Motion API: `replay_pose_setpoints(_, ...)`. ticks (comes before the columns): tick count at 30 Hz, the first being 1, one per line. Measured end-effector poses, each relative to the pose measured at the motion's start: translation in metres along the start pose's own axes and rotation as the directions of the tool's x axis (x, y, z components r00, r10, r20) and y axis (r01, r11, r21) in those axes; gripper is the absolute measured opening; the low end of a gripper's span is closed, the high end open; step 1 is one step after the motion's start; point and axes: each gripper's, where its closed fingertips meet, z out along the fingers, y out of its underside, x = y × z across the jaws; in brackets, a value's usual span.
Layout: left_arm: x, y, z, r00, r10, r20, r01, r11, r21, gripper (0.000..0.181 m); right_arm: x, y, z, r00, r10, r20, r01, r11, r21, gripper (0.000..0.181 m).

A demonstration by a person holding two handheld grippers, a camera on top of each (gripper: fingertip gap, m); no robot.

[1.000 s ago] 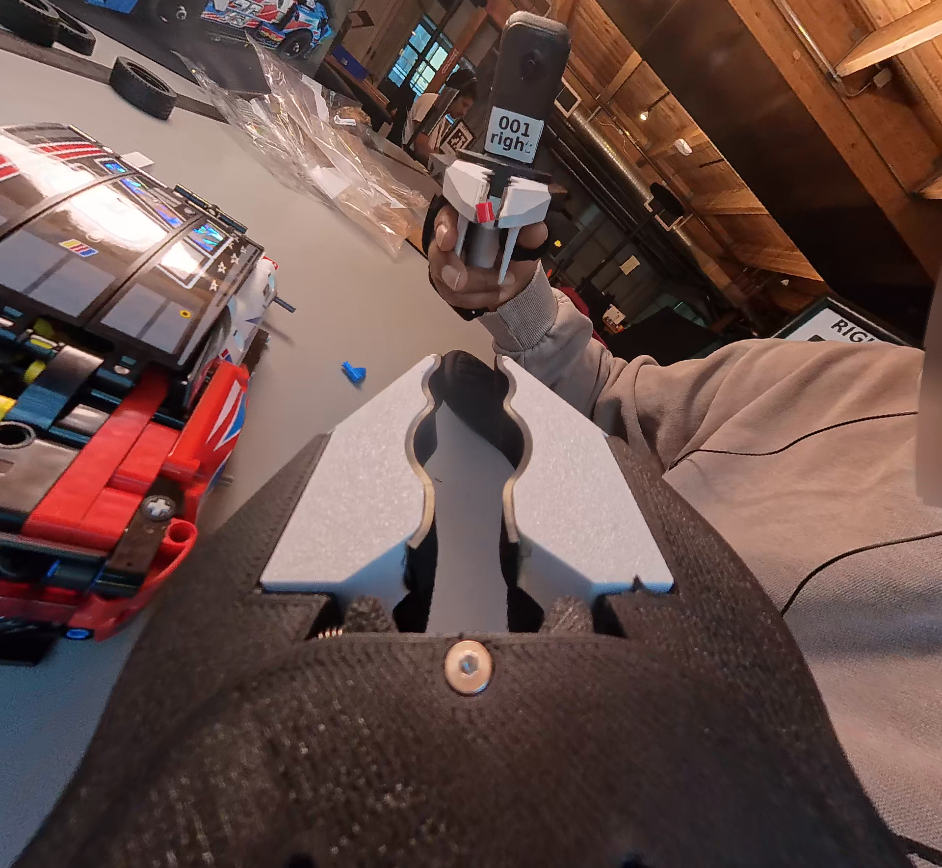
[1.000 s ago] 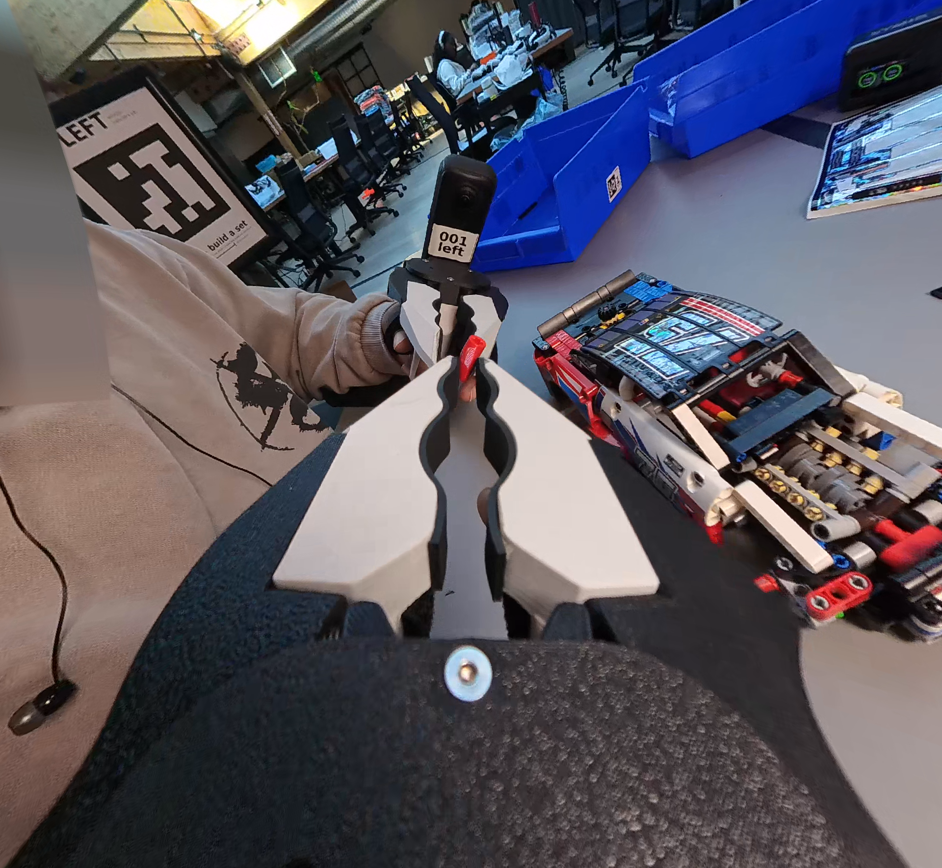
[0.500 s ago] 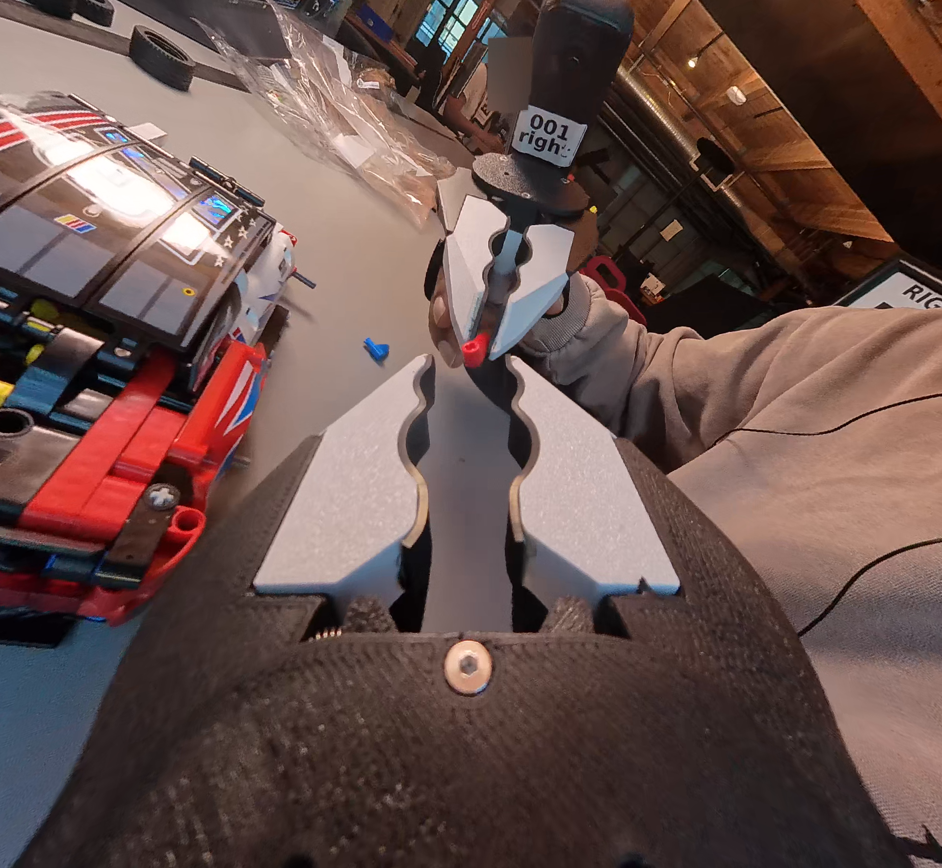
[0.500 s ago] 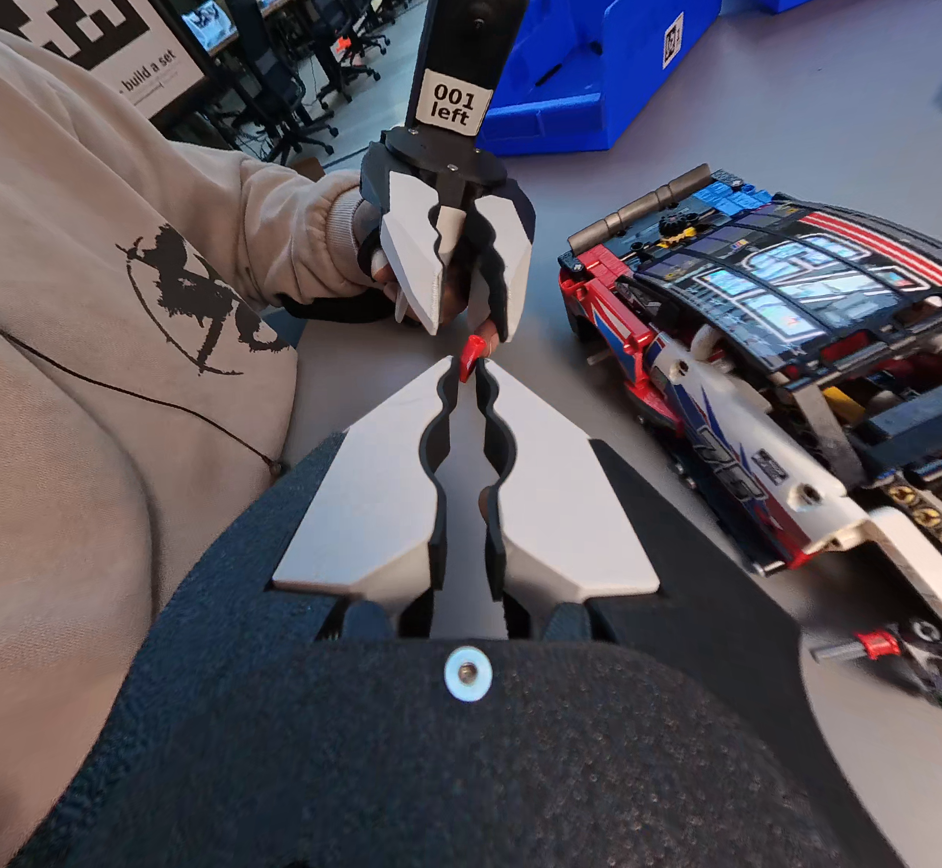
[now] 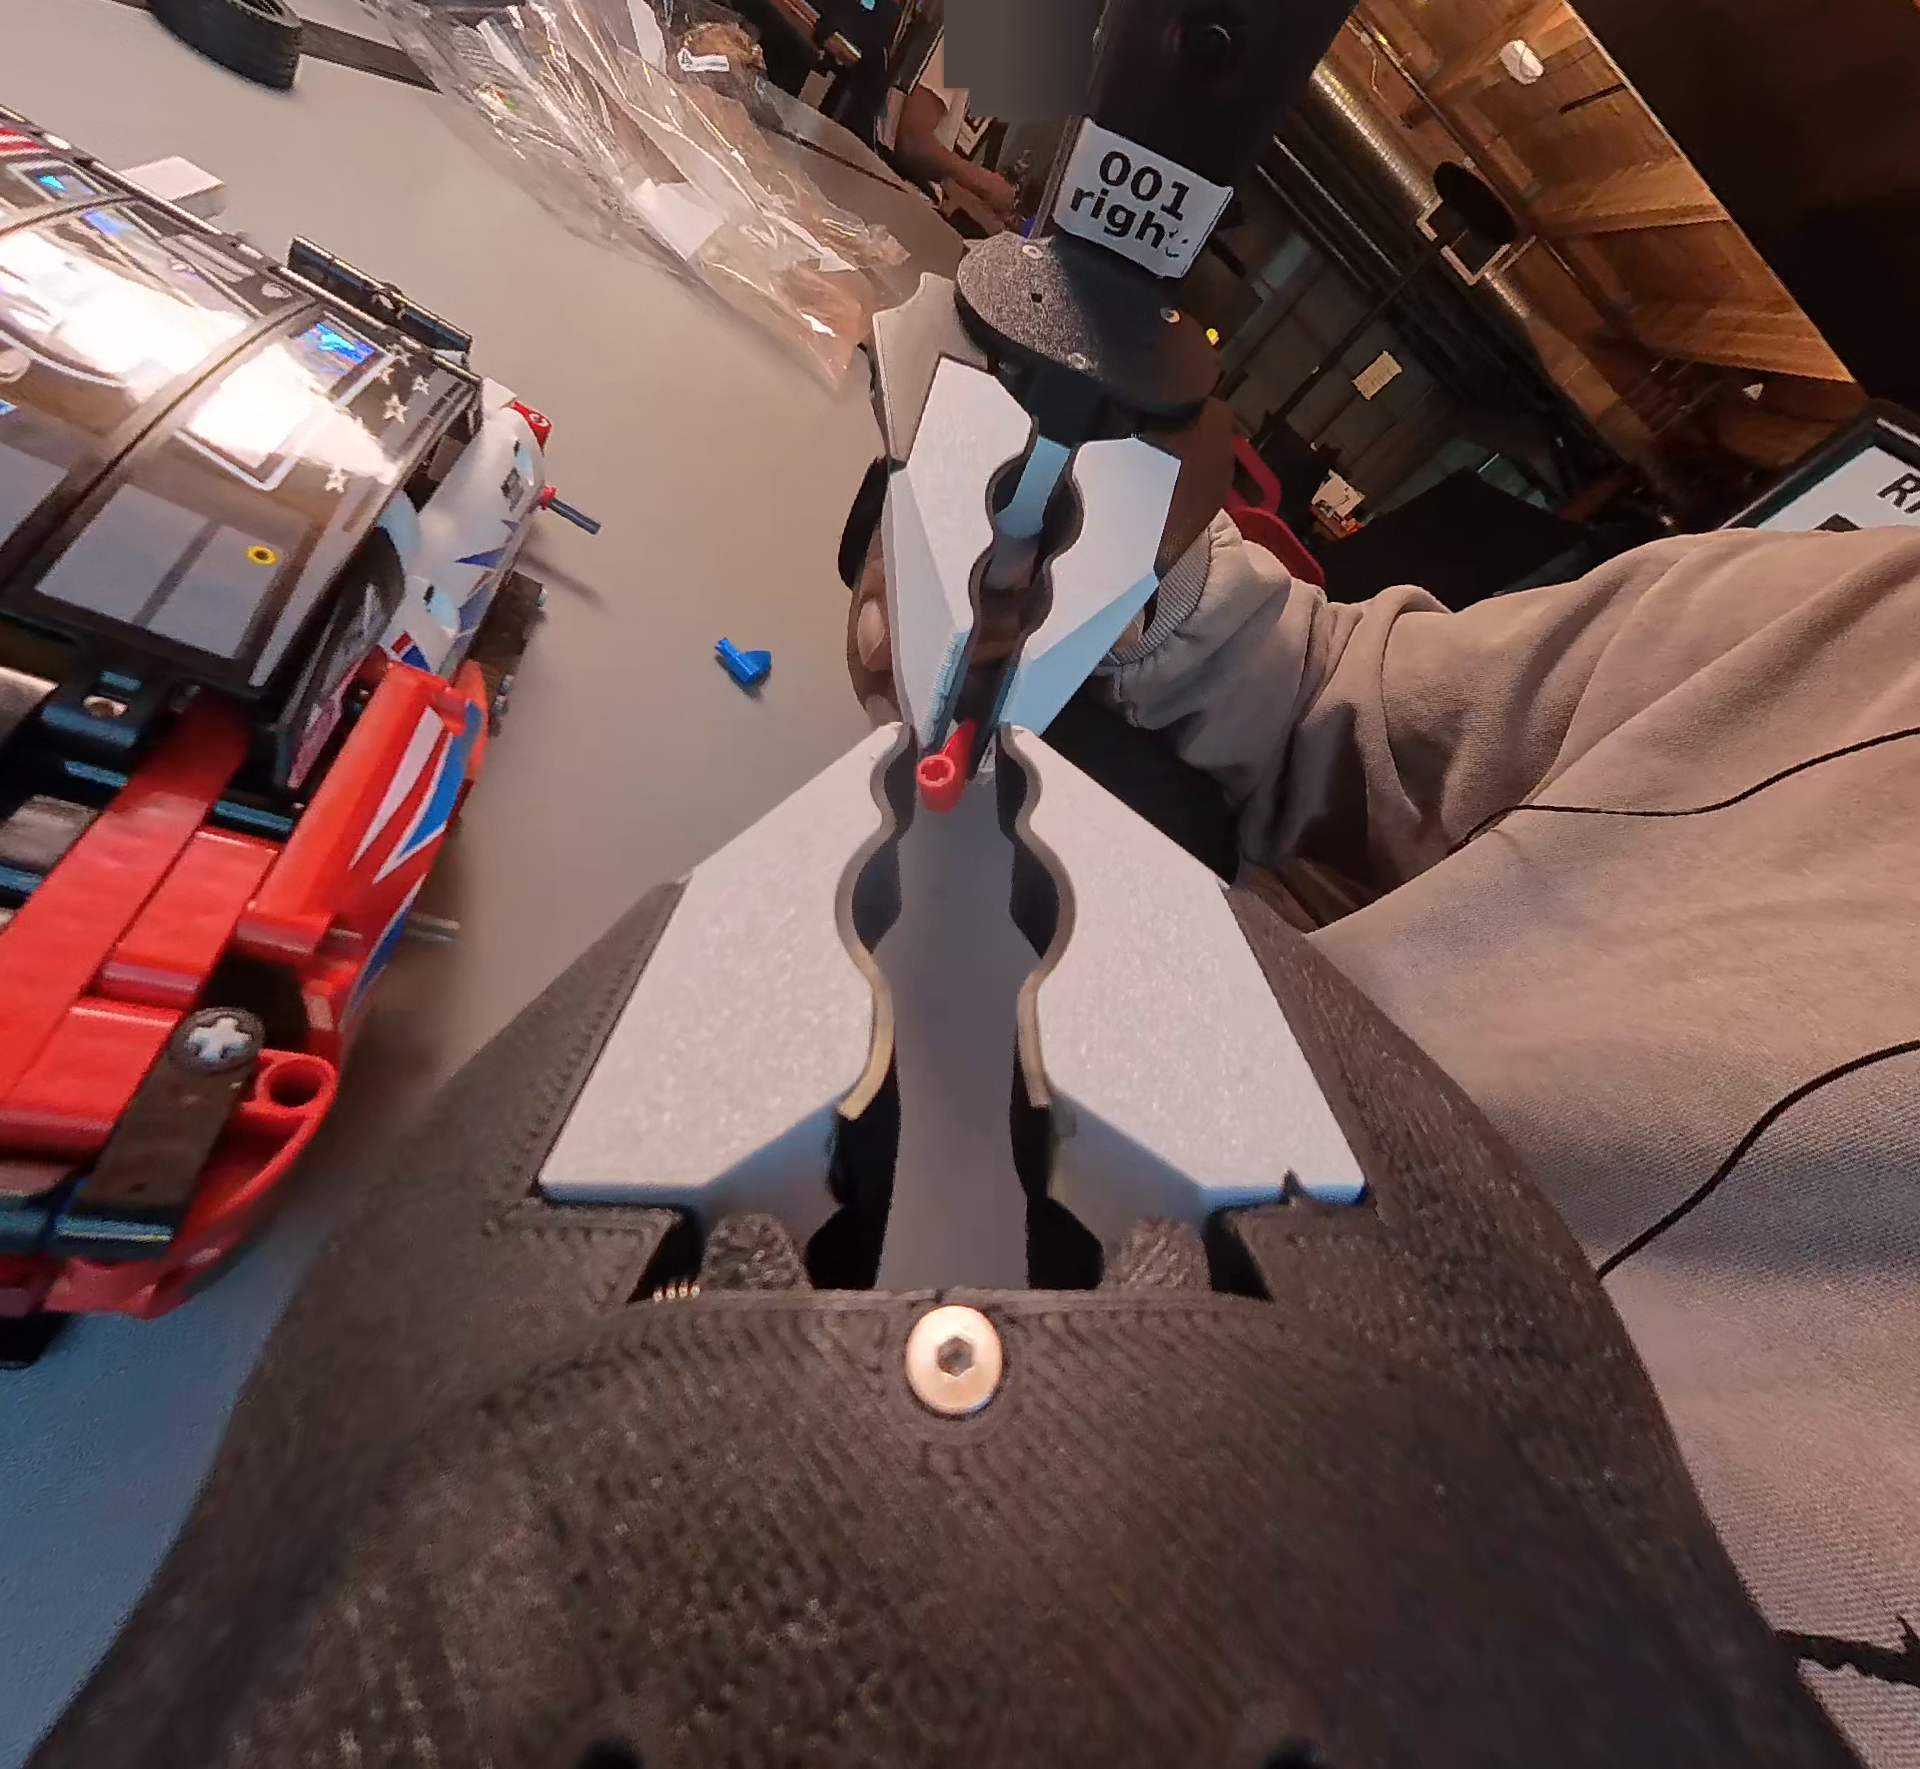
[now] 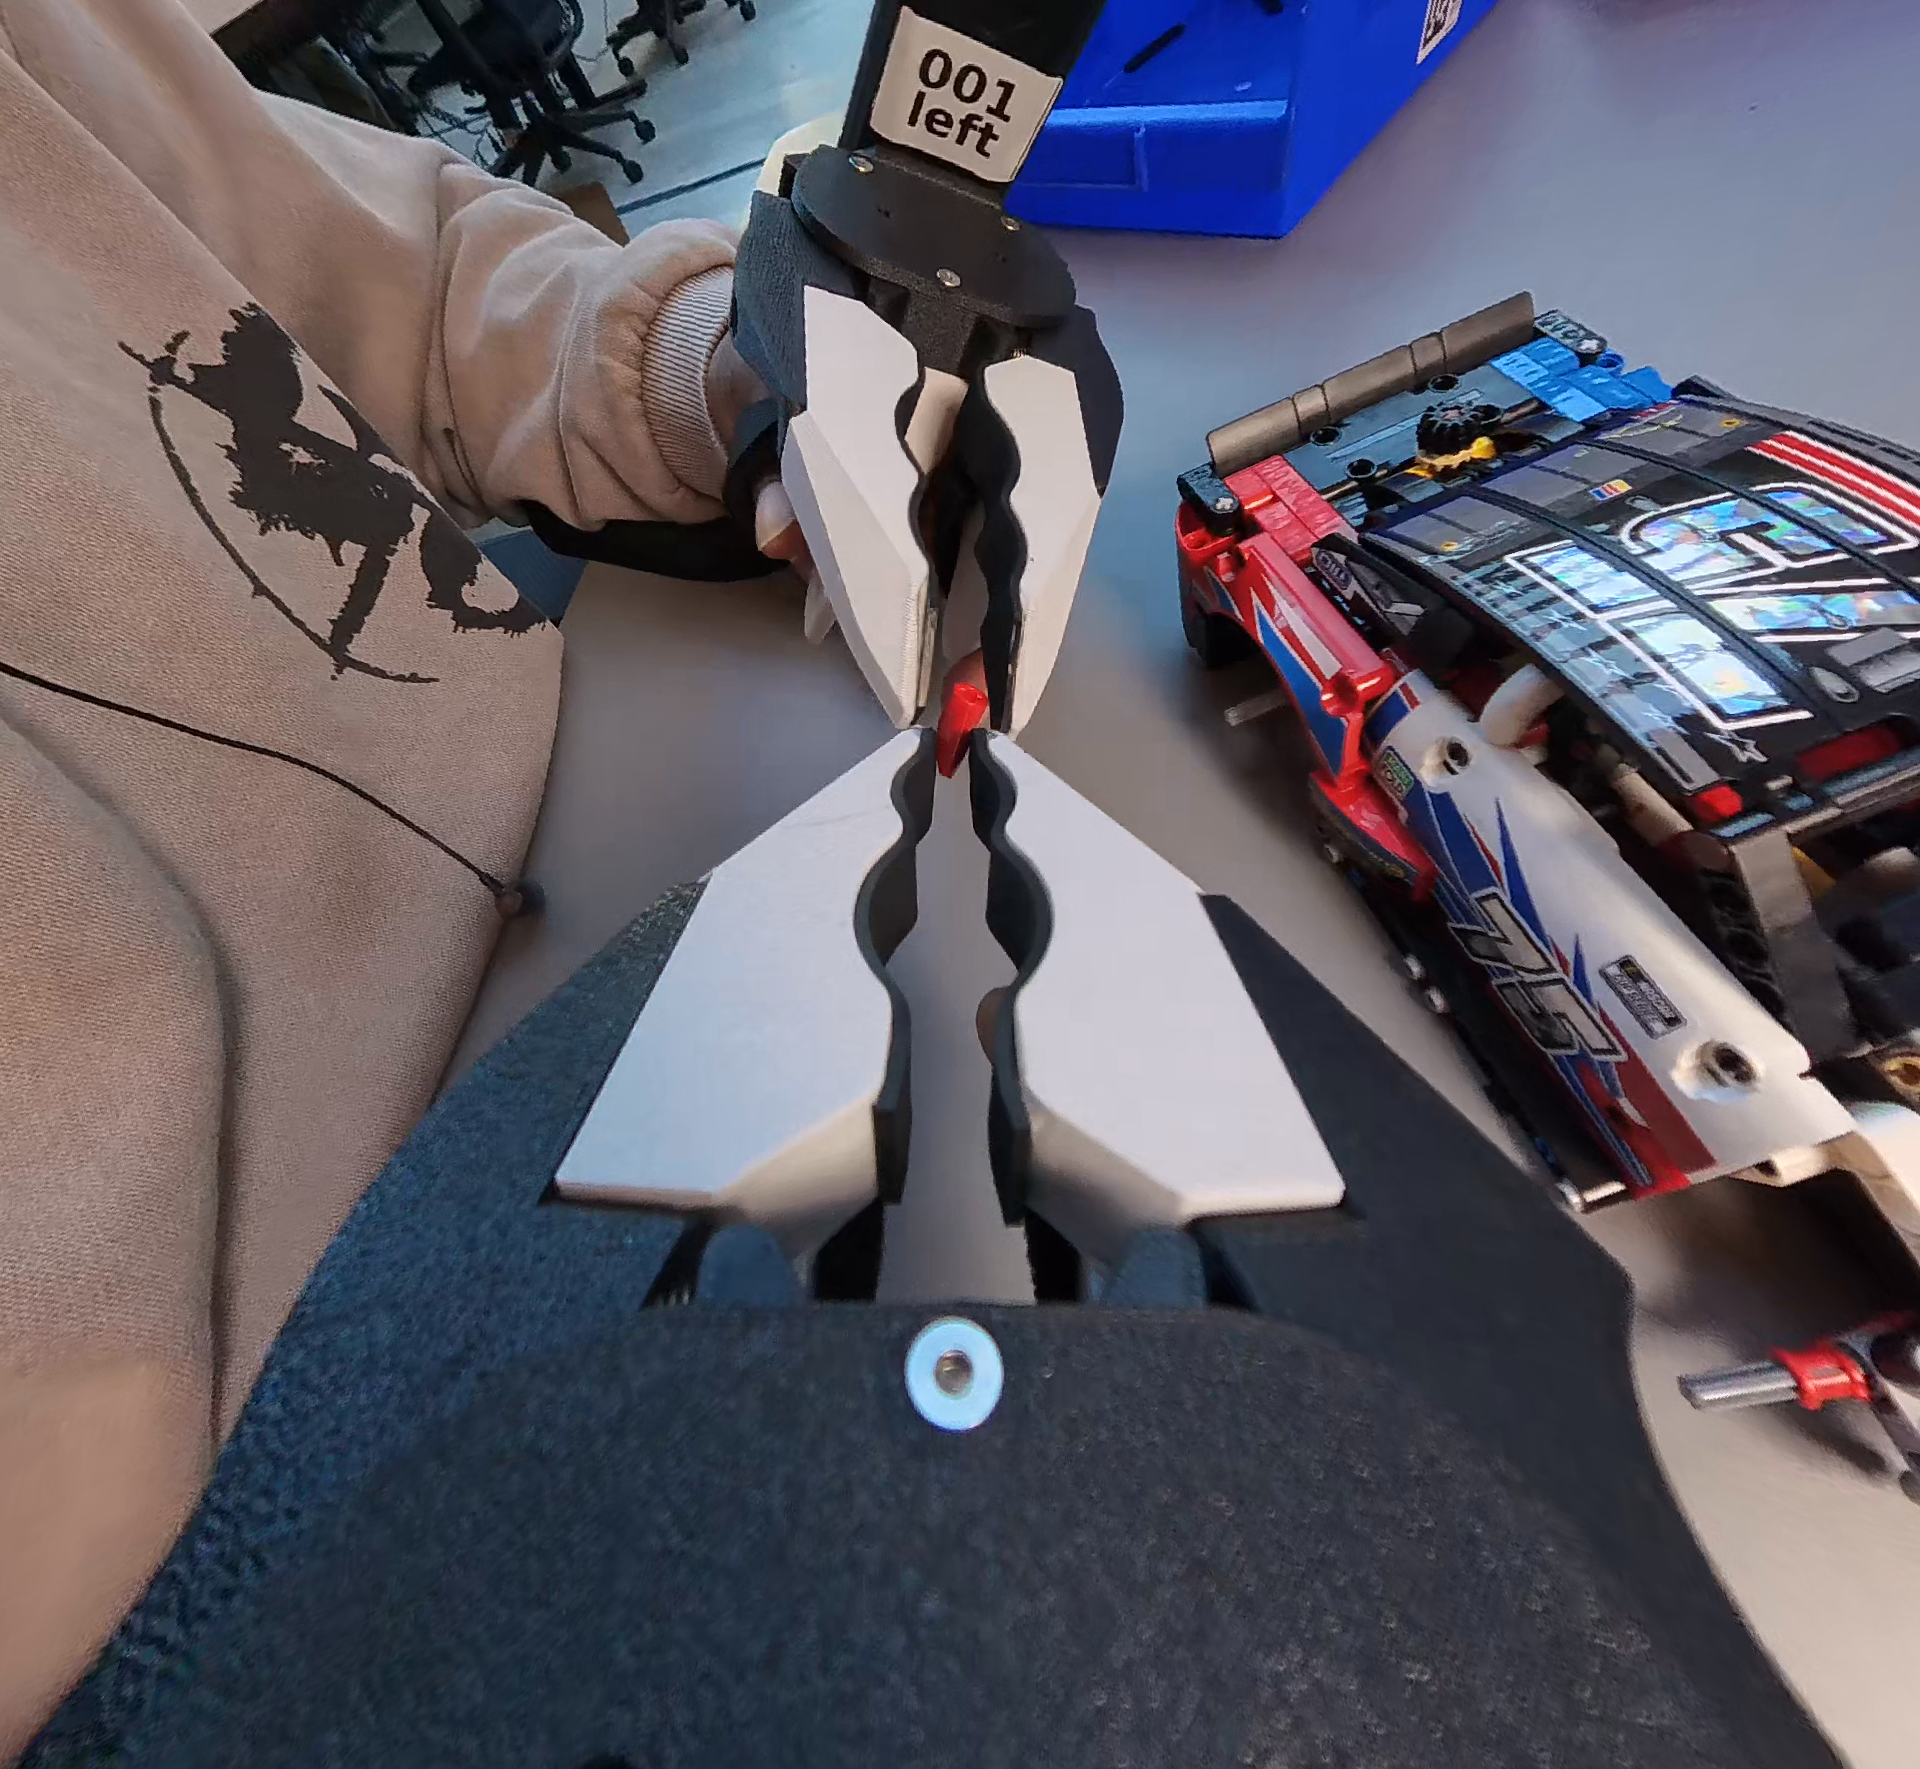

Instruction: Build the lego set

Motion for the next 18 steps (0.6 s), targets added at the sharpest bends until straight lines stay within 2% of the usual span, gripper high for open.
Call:
replay_pose_setpoints(10, -0.0009, -0.0028, -0.0024, 1.0, 0.005, 0.006, -0.005, 1.0, 0.01, 0.006, -0.0003, -0.0039, -0.0023, 0.998, -0.062, -0.021, 0.062, 0.998, 0.017, 0.003)
replay_pose_setpoints(18, 0.0015, -0.0025, -0.003, 1.0, 0.007, -0.009, -0.007, 1.0, 0.002, 0.016, -0.0001, -0.0042, -0.0031, 0.996, -0.082, -0.028, 0.082, 0.996, 0.021, 0.003)
